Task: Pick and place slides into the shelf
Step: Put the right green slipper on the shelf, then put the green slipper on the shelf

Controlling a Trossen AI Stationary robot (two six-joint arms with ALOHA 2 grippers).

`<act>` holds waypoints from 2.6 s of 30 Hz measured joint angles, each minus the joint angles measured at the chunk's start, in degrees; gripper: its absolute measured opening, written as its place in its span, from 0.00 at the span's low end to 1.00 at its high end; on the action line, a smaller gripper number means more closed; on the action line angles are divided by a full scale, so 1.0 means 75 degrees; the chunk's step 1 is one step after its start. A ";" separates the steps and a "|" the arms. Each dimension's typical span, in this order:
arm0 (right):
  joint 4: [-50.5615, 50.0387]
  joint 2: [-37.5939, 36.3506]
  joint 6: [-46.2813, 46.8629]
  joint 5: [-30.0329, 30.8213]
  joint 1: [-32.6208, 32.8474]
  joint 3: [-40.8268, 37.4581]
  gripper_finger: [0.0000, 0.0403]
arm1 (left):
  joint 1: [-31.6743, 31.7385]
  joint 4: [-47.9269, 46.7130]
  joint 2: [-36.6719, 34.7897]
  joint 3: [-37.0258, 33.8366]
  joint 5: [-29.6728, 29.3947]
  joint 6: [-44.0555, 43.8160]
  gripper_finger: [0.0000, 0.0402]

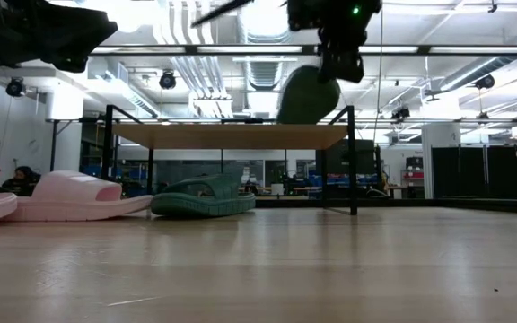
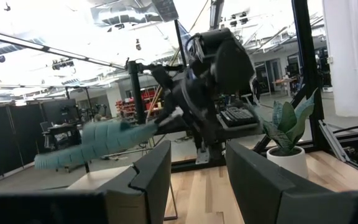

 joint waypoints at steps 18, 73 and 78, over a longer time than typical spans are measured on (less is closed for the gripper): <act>-0.2639 0.1702 0.1832 -0.0647 -0.0030 0.2075 0.06 | 0.0001 -0.0004 0.0004 0.0000 0.0000 -0.0003 0.35; -0.1717 0.0207 0.1974 -0.1085 0.0644 0.3852 0.44 | 0.0001 -0.0007 0.0009 0.0000 0.0000 0.0000 0.35; -0.0226 -0.0667 0.1429 -0.0966 0.1441 0.2443 0.40 | 0.0000 -0.0007 0.0018 0.0000 0.0001 0.0000 0.35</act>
